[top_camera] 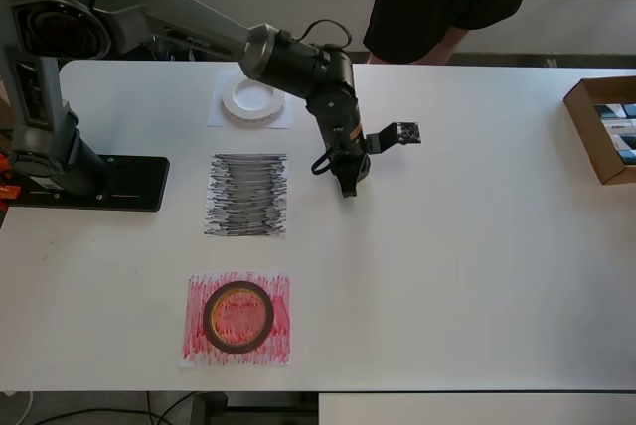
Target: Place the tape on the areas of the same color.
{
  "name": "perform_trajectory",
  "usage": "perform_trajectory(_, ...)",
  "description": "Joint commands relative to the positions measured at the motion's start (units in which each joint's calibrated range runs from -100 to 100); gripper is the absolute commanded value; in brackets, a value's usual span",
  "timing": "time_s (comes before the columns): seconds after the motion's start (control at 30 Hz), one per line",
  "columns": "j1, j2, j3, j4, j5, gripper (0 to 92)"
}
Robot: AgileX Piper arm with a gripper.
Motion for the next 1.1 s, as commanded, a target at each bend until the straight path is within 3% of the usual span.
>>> perform_trajectory(0.0, -0.1, -11.4, 5.3, 0.3, -3.1, 0.0)
perform_trajectory(0.43, -0.3, -35.5, 39.4, -15.2, -15.4, 0.0)
perform_trajectory(0.77, -0.6, -36.2, 47.0, -22.8, -22.9, 0.0)
perform_trajectory(1.07, -1.4, -36.7, 51.6, -29.7, -24.4, 0.0)
